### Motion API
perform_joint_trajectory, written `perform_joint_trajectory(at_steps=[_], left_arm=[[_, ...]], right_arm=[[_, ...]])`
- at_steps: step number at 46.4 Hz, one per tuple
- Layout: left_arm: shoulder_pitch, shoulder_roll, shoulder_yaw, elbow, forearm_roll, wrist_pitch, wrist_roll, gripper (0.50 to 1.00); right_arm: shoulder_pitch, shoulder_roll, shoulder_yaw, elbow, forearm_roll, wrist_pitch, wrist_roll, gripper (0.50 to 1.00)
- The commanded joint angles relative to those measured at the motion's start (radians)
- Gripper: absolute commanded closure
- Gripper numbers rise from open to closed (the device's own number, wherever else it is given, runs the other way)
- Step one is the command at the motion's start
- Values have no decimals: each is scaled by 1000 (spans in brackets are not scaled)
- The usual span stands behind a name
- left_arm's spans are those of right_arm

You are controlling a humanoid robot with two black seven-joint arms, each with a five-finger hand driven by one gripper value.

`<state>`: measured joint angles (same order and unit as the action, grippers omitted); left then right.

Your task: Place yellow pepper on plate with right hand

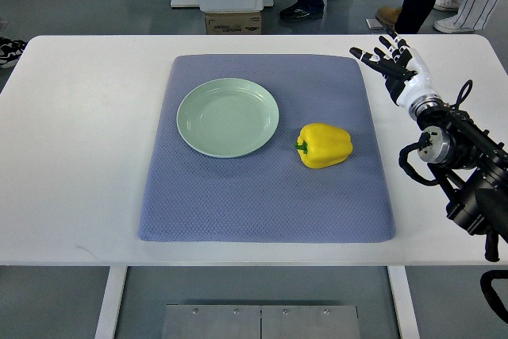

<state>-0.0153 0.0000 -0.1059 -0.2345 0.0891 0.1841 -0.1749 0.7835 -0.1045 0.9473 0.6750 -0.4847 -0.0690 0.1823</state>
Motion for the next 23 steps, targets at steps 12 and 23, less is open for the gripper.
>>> perform_joint_trajectory(at_steps=[12,23], left_arm=[[0,0,0,0,0,0,0,500],[0,0,0,1,0,0,0,500]], right_arm=[[0,-1,2,0,0,0,-1,502],[13,0,1,0,0,0,-1,502]])
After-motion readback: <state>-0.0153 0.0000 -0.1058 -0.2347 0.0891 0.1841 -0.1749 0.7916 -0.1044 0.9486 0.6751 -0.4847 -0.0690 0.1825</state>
